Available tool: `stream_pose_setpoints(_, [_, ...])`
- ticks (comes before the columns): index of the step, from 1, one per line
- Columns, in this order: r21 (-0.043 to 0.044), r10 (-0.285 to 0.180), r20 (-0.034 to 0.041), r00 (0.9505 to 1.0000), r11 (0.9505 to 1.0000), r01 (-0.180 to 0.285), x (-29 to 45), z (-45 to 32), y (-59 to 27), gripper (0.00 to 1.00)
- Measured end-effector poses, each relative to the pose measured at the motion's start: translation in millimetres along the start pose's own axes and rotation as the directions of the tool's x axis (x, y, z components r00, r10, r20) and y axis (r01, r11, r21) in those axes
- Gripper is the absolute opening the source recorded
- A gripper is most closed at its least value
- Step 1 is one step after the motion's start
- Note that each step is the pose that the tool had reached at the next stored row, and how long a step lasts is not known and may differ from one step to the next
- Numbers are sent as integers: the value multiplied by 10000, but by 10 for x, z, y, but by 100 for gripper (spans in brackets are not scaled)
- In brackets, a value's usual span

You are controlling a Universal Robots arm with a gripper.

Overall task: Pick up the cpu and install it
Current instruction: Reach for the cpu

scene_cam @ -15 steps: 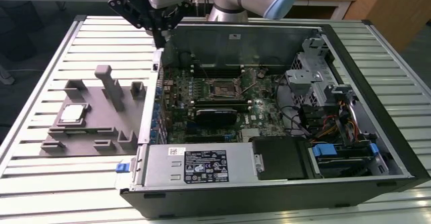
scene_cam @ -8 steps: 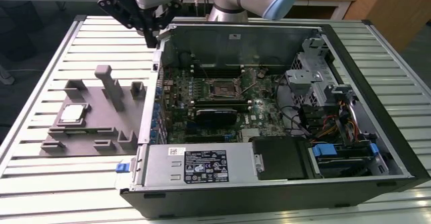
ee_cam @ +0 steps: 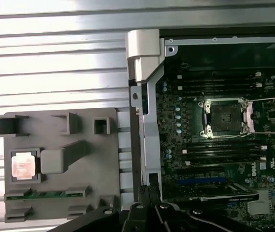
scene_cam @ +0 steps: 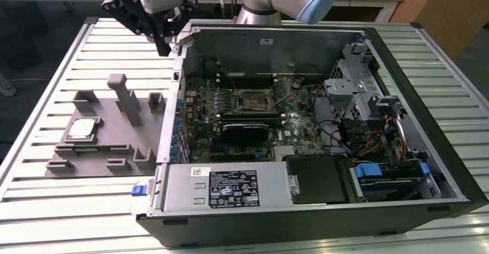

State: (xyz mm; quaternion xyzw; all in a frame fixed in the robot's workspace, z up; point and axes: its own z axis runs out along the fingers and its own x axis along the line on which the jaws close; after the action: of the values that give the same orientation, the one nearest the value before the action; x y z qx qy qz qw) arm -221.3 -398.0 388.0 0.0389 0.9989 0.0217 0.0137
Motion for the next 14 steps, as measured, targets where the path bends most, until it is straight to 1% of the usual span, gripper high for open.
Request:
stream_pose_setpoints(7, [0, 8, 0, 10000, 10000, -8, 155, 31, 0, 11])
stream_pose_setpoints(14, [1, 22, 1, 10000, 10000, -22, 342, 47, 3, 11])
